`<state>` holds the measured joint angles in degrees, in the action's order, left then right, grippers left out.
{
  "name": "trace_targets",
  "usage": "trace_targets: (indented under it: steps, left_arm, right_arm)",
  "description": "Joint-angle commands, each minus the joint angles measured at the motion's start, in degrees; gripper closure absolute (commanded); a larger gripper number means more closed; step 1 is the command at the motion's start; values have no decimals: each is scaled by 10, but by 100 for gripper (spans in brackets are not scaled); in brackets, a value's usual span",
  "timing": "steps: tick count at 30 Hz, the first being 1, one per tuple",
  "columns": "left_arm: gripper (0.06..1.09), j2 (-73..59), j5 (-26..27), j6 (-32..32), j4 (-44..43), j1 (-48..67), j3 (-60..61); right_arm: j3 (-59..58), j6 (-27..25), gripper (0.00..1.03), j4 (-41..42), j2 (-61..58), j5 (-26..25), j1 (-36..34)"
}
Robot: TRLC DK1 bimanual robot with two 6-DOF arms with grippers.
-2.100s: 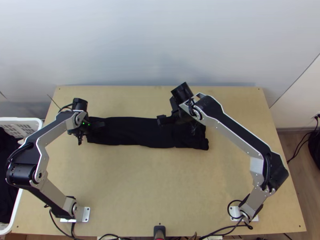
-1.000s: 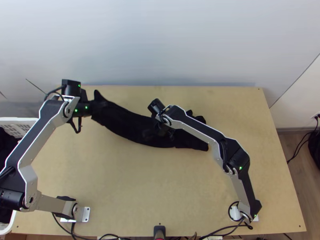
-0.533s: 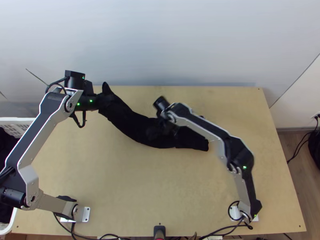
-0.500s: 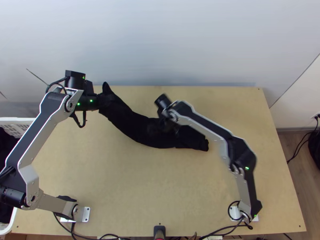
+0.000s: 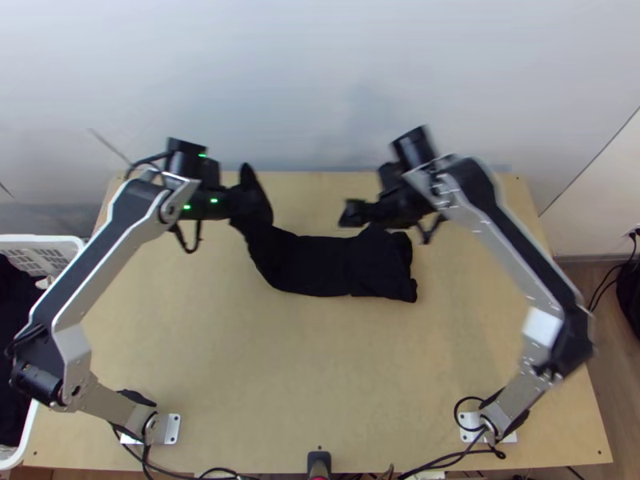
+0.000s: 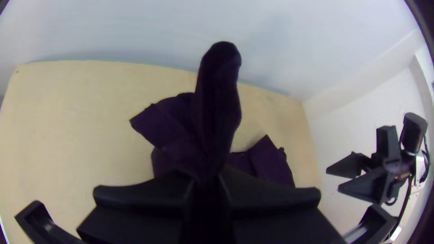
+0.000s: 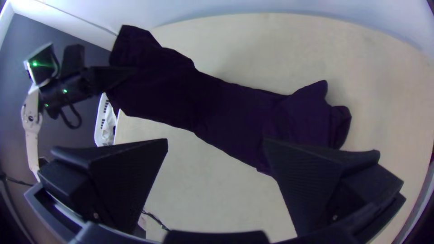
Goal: Fold the t-shirt
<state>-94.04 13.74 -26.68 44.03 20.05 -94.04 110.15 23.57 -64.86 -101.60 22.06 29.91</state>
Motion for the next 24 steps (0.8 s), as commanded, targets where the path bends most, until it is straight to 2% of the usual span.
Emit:
trace_targets:
  steps: [1,7,16,24]
  left_arm:
    - [105,-53,0,-8,-14,93,-52]
    - [105,-121,-26,-7,-46,155,-100]
    - [105,-220,-32,-10,-77,217,-162]
    - [105,-306,-35,-46,-91,249,-259]
  right_arm:
    - [-9,2,4,-39,77,14,-51]
    - [-20,11,4,-45,95,14,-69]
    - [-38,16,4,-46,100,14,-99]
    - [-61,16,4,-46,102,13,-113]
